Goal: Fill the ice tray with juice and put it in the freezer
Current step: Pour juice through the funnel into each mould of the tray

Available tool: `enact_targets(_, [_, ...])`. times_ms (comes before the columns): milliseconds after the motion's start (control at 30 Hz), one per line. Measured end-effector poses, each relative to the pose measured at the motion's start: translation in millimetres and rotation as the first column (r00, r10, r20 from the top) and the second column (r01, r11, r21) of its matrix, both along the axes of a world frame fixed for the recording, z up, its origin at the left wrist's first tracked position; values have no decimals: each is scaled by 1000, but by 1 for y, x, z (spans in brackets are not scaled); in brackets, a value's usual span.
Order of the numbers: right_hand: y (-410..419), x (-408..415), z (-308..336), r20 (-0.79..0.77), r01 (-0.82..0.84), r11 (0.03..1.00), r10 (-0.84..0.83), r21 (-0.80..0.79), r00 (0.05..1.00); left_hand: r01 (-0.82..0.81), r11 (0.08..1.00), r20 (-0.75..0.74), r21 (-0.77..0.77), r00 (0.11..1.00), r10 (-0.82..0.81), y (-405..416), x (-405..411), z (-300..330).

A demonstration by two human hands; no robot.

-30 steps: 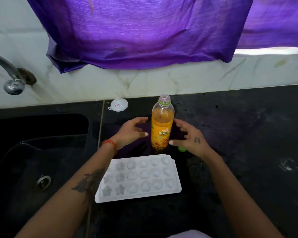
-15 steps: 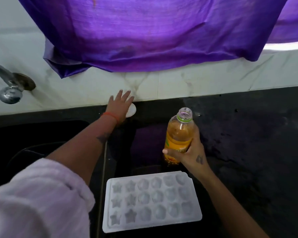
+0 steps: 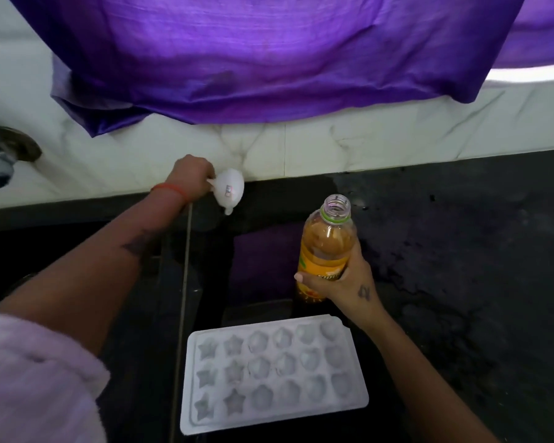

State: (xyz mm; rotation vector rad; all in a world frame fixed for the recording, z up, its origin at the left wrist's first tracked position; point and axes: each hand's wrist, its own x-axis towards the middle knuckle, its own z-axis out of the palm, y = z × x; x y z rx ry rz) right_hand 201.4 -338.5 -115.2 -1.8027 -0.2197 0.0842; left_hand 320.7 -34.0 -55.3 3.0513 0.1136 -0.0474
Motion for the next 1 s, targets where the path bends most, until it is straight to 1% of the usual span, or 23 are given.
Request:
enact_targets(33, [0, 0, 0, 1, 0, 1000, 0, -4, 1000, -57, 979, 57, -196, 996, 70, 3, -13, 2])
enact_targets(67, [0, 0, 0, 3, 0, 1000, 0, -8, 1000, -104, 909, 72, -404, 987, 145, 4, -29, 2])
enact_targets(100, [0, 0, 0, 6, 0, 1000, 0, -13, 1000, -136, 775, 46, -617, 977, 208, 2, -46, -1])
enact_targets(133, [0, 0, 1, 10, 0, 1000, 0, -12, 1000, -148, 597, -1, -788, 971, 239, -1, -64, -4])
enact_targets(167, [1, -1, 1, 12, 2, 1000, -2, -8, 1000, -146, 432, -39, -890, 968, 248, -4, -81, -8])
enact_targets(200, [1, 0, 2, 14, 8, 1000, -8, -4, 1000, -140, 310, -63, -940, 967, 248, -7, -97, -12])
enact_targets(233, [2, 0, 2, 17, 12, 1000, -12, -3, 1000, -127, 223, -72, -966, 968, 241, -11, -114, -16])
enact_targets(267, [2, -1, 3, 22, 15, 1000, -15, -3, 1000, -107, 163, -67, -981, 970, 233, -15, -130, -20])
enact_targets(367, [2, -1, 4, 40, 12, 1000, -12, -6, 999, -47, 31, -38, -998, 973, 228, -23, -173, -32])
enact_targets(467, [3, -3, 3, 50, -10, 1000, 11, -27, 999, -4, -54, -16, -999, 976, 217, -31, -207, -43])
enact_targets(567, [4, -5, 6, 73, 25, 998, -21, -57, 997, -15, -165, -53, -986, 972, 229, -40, -234, -52])
enact_targets(700, [7, -11, 22, 221, 74, 990, -46, -119, 974, -41, -242, -101, -969, 965, 243, -49, -261, -60])
enact_targets(733, [8, -14, 28, 260, 86, 988, -51, -126, 964, -51, -249, -114, -967, 963, 244, -49, -265, -60])
enact_targets(800, [11, -20, 42, 321, 88, 985, -37, -147, 946, -77, -214, -130, -974, 961, 245, -48, -272, -61])
enact_targets(900, [16, -32, 62, 367, 51, 968, 44, -245, 929, -96, -82, -112, -992, 968, 225, -49, -278, -60])
enact_targets(933, [18, -38, 67, 367, 30, 961, 76, -275, 927, -96, -52, -106, -994, 970, 219, -51, -279, -59])
enact_targets(1000, [26, -50, 73, 364, -23, 948, 144, -317, 920, -94, -45, -101, -995, 972, 210, -55, -278, -58])
